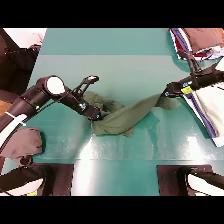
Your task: Fold the shirts.
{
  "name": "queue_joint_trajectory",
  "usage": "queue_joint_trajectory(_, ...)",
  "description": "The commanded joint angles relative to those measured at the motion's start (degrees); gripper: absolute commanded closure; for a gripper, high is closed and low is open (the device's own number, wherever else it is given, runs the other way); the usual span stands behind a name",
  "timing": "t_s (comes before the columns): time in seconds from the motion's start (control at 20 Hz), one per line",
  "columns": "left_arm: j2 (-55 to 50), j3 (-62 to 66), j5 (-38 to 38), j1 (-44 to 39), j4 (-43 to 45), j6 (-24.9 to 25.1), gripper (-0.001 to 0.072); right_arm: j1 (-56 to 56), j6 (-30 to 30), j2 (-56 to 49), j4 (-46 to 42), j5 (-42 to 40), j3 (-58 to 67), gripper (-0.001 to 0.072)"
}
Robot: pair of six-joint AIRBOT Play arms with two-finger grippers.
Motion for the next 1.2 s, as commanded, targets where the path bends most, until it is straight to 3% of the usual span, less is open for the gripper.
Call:
queue_joint_trajectory(0.0,-0.13,7.69,-3.76,2.71,0.28,2.12,0.0143,-2.49,0.07,1.68,-0.22,-0.09,-0.24,0.0695)
queue_joint_trajectory(0.15,0.37,14.69,-1.92,8.04,0.98,2.95,0.0143,-3.41,0.07,2.62,-0.20,-0.13,-0.24,0.0695)
queue_joint_trajectory(0.4,-4.81,11.17,1.14,16.61,0.81,2.82,0.0143,-3.28,0.07,2.58,-0.17,-2.23,-0.28,0.0695)
queue_joint_trajectory(0.65,-15.39,4.98,3.45,16.83,-0.35,1.81,0.0143,-3.30,0.09,2.58,-0.17,-2.86,-0.28,0.0695)
queue_joint_trajectory(0.85,-20.55,4.98,4.46,16.76,-8.22,2.47,0.0146,-3.30,0.09,2.58,-0.15,-2.89,-0.28,0.0695)
queue_joint_trajectory(0.95,-21.46,5.01,5.33,16.76,-10.03,2.49,0.0222,-3.30,0.09,2.58,-0.17,-2.86,-0.28,0.0695)
queue_joint_trajectory(1.15,-21.59,5.01,7.61,16.65,-10.27,2.43,0.0225,-3.30,0.09,2.58,-0.15,-2.86,-0.28,0.0695)
